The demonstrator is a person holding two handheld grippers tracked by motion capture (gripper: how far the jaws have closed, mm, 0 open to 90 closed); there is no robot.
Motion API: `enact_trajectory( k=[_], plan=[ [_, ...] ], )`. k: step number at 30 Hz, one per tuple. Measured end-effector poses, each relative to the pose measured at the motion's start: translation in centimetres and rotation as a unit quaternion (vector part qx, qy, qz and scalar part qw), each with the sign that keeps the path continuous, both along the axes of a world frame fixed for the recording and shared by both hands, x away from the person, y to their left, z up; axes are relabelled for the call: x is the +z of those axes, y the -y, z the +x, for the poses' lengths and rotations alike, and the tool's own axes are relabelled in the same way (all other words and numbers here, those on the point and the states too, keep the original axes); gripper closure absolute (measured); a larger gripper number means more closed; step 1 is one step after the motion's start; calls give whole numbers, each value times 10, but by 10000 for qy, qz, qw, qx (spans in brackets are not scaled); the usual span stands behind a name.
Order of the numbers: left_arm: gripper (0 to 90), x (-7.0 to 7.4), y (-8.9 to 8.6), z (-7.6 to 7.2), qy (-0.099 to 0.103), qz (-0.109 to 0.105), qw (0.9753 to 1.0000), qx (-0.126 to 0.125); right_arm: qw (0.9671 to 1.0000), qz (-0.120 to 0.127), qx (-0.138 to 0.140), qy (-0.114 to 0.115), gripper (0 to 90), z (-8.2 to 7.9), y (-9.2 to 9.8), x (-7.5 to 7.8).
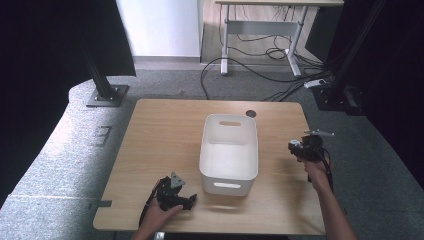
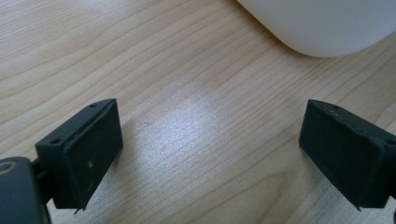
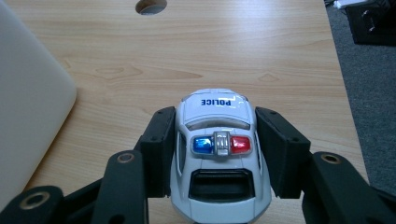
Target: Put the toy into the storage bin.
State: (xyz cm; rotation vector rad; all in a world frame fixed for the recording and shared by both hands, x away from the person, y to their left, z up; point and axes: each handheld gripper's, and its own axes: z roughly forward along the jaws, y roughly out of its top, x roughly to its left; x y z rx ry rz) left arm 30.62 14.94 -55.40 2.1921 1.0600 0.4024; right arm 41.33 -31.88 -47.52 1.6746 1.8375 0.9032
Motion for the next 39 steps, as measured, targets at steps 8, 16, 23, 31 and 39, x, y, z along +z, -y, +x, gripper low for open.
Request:
enact_trajectory(
  k=[8, 16, 23, 31, 39],
  plan=[
    [62, 0, 0, 0, 0, -1, 10000, 0, 9999, 11, 48, 104, 500, -5, -9, 6],
    [62, 0, 0, 0, 1, -1, 10000, 0, 9994, 60, 131, 315, 500, -12, -15, 24],
    [62, 0, 0, 0, 1, -1, 10000, 1, 9991, 45, 222, 357, 500, -17, -24, 31],
    [62, 0, 0, 0, 2, -2, 10000, 0, 9989, 45, 322, 339, 500, -15, -36, 31],
    [62, 0, 0, 0, -1, 0, 10000, 0, 9979, 28, 442, 466, 500, -17, -44, 42]
  ],
)
